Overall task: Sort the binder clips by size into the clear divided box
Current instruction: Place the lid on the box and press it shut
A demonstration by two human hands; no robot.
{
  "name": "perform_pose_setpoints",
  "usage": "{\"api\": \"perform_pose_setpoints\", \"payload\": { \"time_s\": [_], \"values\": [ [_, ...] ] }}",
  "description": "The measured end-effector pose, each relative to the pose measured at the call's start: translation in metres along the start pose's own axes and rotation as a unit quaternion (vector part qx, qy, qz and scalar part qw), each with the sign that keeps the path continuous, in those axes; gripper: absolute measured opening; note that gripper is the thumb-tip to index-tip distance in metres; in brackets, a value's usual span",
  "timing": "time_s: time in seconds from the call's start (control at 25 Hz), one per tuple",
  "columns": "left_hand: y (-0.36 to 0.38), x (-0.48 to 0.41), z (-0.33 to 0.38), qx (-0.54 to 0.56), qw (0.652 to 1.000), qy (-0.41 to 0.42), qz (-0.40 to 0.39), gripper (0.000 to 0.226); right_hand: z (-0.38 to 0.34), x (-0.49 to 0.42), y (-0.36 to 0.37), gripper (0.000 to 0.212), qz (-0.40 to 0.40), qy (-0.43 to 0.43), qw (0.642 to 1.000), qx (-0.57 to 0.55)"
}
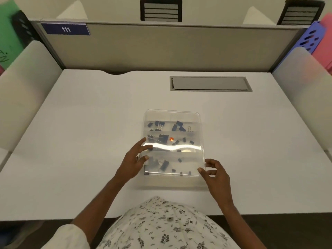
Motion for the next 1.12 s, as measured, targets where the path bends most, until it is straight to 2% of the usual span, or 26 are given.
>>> {"api": "perform_pose_setpoints", "payload": {
  "time_s": [0.12,0.32,0.48,0.64,0.88,1.12],
  "values": [
    [0.013,-0.002,-0.004,-0.007,1.000,0.003,0.028,0.055,0.000,0.001,-0.002,0.041,0.007,-0.010,1.000,0.015],
    [0.027,0.006,0.000,-0.090,0.994,0.037,0.042,0.044,0.002,-0.002,-0.003,0.036,0.029,-0.022,0.999,0.034],
    [0.032,0.018,-0.003,-0.086,0.994,0.038,0.056,0.056,0.006,0.005,0.001,0.035,0.032,-0.023,0.999,0.032],
    [0.038,0.027,-0.011,-0.100,0.992,0.029,0.070,0.046,0.013,0.016,0.003,0.031,0.049,-0.025,0.998,0.038],
    [0.043,0.029,-0.006,-0.132,0.989,0.006,0.061,0.049,0.012,0.020,0.004,0.038,0.059,-0.045,0.995,0.068],
    [0.044,-0.006,0.014,-0.222,0.974,0.025,0.049,0.059,-0.004,-0.004,0.029,0.058,0.014,-0.151,0.964,0.217]
  ]
}}
Point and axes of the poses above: each hand's wrist, its own x-axis away from the middle knuckle, its own y-axis out of the palm, z = x × y, the point moved 2 cm from there along -x, towards the middle knuckle, and after that the axes turned 10 degrees about -x, right-handed, at the moved point
